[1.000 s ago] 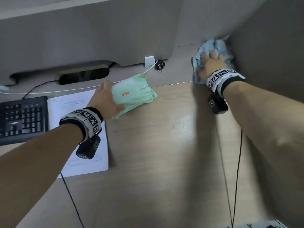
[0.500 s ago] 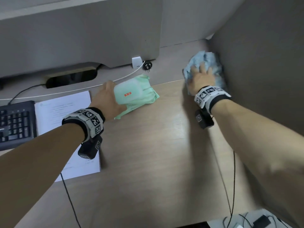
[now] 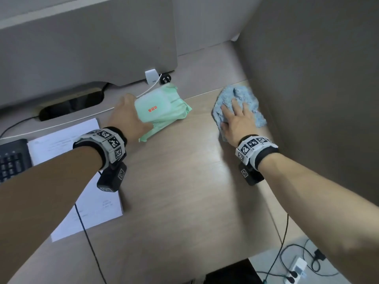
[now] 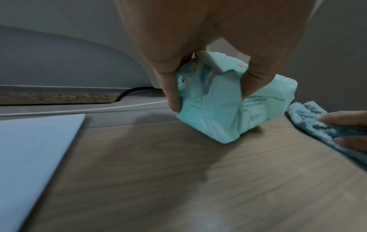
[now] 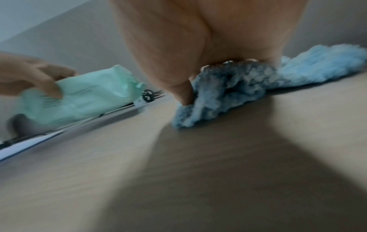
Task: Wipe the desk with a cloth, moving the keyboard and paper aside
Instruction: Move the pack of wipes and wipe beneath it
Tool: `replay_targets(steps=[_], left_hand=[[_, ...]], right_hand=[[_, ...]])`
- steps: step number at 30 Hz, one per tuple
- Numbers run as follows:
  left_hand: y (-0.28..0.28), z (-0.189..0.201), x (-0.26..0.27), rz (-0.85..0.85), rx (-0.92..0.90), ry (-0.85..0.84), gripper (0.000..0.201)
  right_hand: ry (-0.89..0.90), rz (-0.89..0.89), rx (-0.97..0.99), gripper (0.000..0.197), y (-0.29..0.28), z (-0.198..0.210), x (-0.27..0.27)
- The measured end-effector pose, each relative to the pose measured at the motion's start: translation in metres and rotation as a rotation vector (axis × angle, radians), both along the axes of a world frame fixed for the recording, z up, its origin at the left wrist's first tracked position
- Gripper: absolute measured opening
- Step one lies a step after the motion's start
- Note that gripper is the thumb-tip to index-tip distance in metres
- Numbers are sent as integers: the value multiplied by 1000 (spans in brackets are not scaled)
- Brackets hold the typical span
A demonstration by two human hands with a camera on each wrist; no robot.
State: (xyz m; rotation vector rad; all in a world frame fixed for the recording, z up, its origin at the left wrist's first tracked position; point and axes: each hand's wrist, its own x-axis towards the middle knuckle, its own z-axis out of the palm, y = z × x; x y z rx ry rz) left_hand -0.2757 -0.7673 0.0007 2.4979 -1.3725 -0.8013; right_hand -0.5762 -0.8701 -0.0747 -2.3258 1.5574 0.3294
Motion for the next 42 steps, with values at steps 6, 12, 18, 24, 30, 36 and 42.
replay_targets(steps=[6, 12, 18, 24, 30, 36, 42], left_hand=[[-17, -7, -10, 19, 10, 32, 68], [-41, -14, -19, -13, 0, 63, 70], [-92, -21, -60, -94, -120, 111, 62], [-150, -29, -84, -177, -164, 68, 66], [-188, -40, -84, -217, -244, 139, 69], [-197, -41, -87, -267, -206, 117, 87], [-159, -21, -72, -235, -245, 125, 76]], right_hand=[[-88, 375, 71, 59, 73, 11, 39], [-96, 128, 40, 57, 32, 10, -23], [-37, 64, 81, 57, 14, 25, -27], [-46, 80, 65, 59, 12, 20, -29], [-40, 113, 69, 54, 8, 22, -31], [-15, 100, 59, 53, 7, 27, -27], [54, -13, 134, 62, 3, 43, -2]])
